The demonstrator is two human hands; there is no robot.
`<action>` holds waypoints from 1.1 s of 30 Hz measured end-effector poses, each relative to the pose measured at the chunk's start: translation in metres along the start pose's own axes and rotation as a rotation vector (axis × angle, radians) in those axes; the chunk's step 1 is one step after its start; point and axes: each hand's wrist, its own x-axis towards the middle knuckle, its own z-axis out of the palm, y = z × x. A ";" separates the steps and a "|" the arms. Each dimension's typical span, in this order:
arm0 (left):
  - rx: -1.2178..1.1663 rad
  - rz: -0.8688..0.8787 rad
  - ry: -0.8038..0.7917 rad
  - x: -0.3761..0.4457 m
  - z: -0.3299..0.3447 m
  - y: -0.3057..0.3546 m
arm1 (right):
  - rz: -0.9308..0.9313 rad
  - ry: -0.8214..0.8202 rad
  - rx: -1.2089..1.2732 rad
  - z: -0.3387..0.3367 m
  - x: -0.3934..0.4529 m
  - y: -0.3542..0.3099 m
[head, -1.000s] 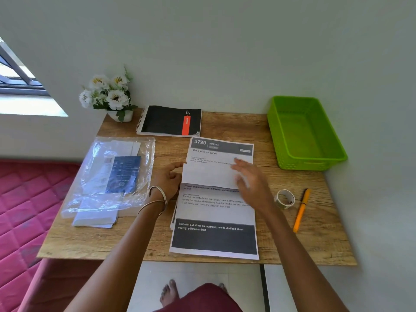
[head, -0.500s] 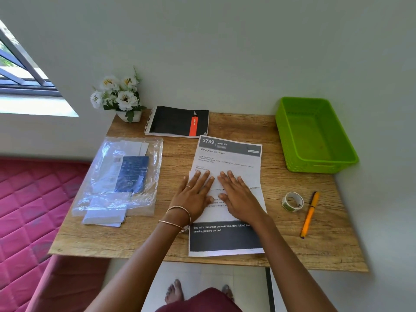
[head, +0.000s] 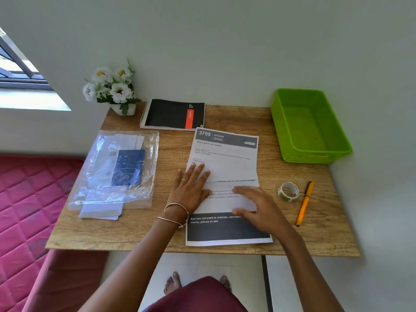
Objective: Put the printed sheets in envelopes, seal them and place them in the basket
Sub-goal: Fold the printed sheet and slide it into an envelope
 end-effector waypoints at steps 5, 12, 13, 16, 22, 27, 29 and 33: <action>-0.028 -0.011 0.275 -0.007 0.000 0.012 | -0.156 -0.250 -0.187 0.015 -0.046 0.009; -0.247 0.007 0.212 -0.014 -0.002 0.011 | -0.222 0.011 -0.211 0.015 -0.047 0.014; -0.300 0.009 0.168 -0.017 -0.005 0.009 | -0.224 0.025 -0.207 0.014 -0.044 0.012; -0.450 -0.010 0.050 -0.023 -0.018 0.002 | -0.198 0.091 -0.187 0.009 -0.037 0.003; -0.931 -0.166 -0.121 -0.031 -0.037 -0.012 | -0.154 0.308 -0.365 0.007 0.000 -0.003; -0.934 -0.200 -0.201 -0.031 -0.041 -0.017 | -0.047 0.375 -0.491 0.030 0.021 0.006; -0.667 -0.126 -0.171 -0.031 -0.039 -0.011 | -0.074 0.389 -0.506 0.039 0.018 0.003; -0.502 -0.059 -0.074 -0.036 -0.025 -0.008 | -0.202 0.111 -0.503 0.060 0.003 0.002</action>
